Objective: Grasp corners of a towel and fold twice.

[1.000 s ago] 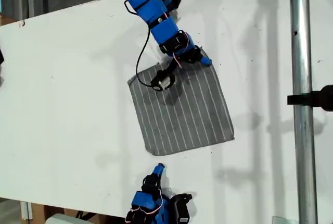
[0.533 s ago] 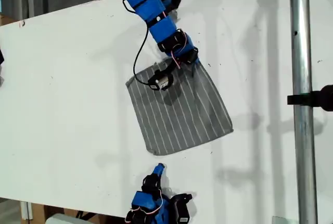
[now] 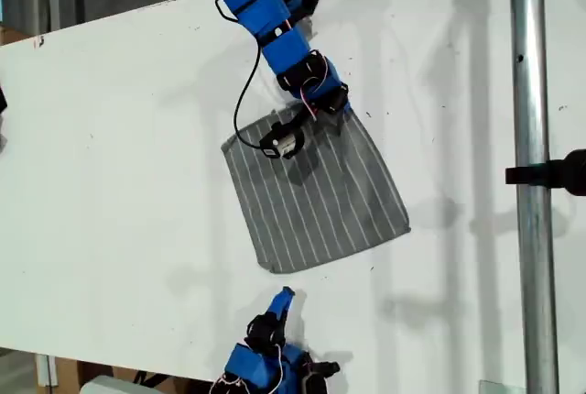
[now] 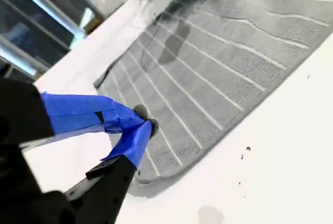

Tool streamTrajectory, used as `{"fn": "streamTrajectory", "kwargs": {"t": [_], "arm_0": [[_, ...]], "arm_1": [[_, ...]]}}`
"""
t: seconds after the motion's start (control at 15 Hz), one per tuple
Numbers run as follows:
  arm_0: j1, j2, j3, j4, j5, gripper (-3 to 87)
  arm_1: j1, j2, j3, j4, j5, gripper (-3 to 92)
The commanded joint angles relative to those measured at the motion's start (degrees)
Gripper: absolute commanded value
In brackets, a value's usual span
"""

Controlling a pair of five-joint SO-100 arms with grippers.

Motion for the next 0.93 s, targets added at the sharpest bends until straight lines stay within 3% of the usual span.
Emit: {"fn": "streamTrajectory", "kwargs": {"t": [0.0, 0.2, 0.33, 0.4, 0.53, 0.87], "arm_0": [[4.92, -29.18, -21.45, 0.00, -1.67, -3.2], [11.51, -65.30, -56.60, 14.94, -0.97, -3.1], [14.50, -81.65, -74.71, 20.39, 0.62, -3.0], [15.47, -86.31, -79.37, 20.13, 2.46, -2.9], [17.75, -91.49, -83.67, 13.18, 4.92, -0.1], [20.74, -106.87, -99.67, 15.29, 10.55, 32.2]], "arm_1": [[1.14, 2.46, 0.09, -0.70, 0.18, -0.1], [0.97, 2.64, 0.18, -0.70, 0.18, -0.1], [0.97, 2.64, 0.35, -1.05, 0.26, -0.1], [0.97, 2.64, 0.62, -1.41, 0.26, -0.1], [0.88, 2.55, 1.23, -1.93, 0.53, -0.1], [0.62, 2.29, 2.37, -3.69, 0.53, -0.1]]}}
